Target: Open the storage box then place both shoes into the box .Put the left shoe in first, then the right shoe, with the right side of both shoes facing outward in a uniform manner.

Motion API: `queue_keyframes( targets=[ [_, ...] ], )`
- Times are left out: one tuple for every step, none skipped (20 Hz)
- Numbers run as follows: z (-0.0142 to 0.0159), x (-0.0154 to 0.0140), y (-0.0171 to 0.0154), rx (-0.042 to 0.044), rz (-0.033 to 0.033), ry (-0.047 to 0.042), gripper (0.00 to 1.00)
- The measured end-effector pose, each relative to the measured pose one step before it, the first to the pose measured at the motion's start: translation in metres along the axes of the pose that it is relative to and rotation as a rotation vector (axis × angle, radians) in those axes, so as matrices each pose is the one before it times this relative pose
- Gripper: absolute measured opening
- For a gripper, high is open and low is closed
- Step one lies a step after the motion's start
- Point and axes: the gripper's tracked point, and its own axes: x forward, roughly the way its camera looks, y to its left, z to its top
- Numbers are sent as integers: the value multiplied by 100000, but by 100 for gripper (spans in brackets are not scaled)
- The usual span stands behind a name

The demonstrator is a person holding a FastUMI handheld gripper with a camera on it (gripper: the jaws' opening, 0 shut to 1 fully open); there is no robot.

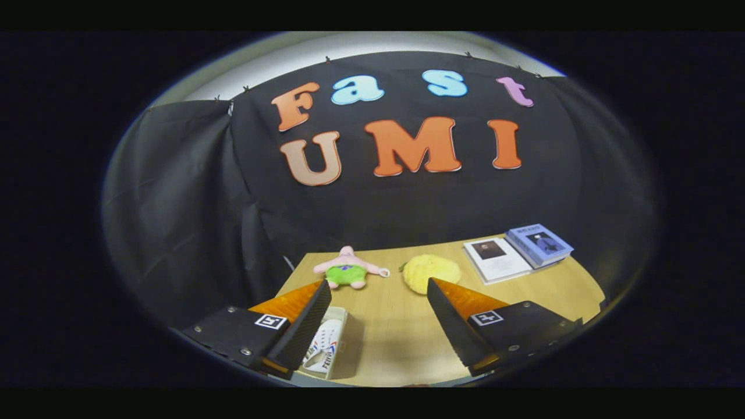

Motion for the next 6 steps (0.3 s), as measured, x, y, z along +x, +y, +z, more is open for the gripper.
queue_keyframes(
  targets=[
    [1090, -268, -1025, -197, -323, -1558, 98],
    [953, -331, -947, -483, -440, -1483, 98],
    [1109, -388, -1341, -1432, -1669, -2181, 98],
    [1004, -135, -1367, -1993, -2021, -2269, 98],
    [871, -210, -1069, -1692, -1802, -1969, 98],
    [470, 30, -813, -888, -951, -1586, 98]
  ],
)
